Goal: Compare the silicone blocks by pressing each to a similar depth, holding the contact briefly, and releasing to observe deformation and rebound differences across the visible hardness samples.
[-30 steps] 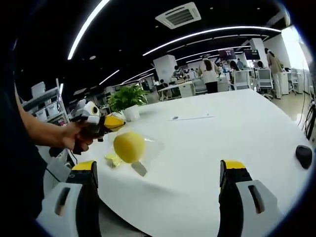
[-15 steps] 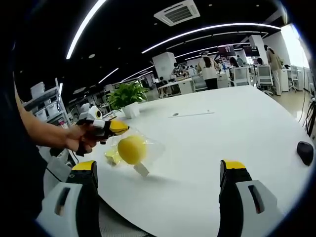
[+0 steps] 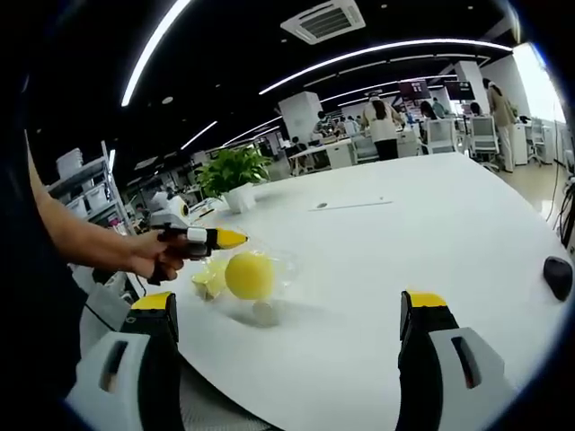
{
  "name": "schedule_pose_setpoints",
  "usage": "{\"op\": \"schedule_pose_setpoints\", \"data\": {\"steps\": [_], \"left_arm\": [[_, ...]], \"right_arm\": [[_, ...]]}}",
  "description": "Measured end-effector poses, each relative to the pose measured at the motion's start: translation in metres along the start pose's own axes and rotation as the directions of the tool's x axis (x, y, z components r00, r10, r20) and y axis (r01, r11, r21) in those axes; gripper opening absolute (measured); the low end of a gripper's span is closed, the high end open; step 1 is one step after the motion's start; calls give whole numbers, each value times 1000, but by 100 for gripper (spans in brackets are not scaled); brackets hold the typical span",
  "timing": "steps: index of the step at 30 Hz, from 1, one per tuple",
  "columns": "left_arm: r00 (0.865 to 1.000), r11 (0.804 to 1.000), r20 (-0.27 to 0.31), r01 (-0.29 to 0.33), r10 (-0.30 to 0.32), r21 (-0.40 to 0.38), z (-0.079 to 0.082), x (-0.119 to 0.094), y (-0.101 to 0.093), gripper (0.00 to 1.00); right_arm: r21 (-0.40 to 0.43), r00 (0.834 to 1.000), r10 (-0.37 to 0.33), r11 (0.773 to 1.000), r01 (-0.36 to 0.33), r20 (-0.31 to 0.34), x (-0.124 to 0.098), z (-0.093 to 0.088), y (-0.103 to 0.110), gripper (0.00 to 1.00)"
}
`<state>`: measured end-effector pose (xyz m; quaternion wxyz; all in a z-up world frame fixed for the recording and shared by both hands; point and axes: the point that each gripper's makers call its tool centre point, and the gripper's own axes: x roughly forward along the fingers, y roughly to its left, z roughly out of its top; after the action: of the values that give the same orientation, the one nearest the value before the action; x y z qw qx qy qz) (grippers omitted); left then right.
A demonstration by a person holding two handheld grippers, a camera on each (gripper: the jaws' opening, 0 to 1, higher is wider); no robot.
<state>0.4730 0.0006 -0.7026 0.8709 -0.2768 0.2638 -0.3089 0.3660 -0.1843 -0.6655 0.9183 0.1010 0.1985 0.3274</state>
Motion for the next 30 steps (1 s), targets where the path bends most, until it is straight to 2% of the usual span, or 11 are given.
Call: {"op": "schedule_pose_setpoints", "data": {"steps": [8, 10, 20, 30], "left_arm": [[998, 999, -34, -44, 45, 17, -9, 6, 19, 0], [996, 997, -44, -71, 71, 13, -14, 8, 27, 0], [988, 991, -81, -130, 129, -9, -30, 19, 41, 0], [976, 983, -114, -183, 186, 32, -37, 22, 52, 0]], "right_arm": [[9, 1000, -6, 1000, 6, -9, -1, -5, 0, 96], [7, 1000, -7, 1000, 7, -13, -1, -6, 0, 96], [1, 999, -2, 1000, 2, -37, 2, -14, 6, 96], [7, 999, -1, 1000, 1, -38, 6, -15, 6, 96]]}}
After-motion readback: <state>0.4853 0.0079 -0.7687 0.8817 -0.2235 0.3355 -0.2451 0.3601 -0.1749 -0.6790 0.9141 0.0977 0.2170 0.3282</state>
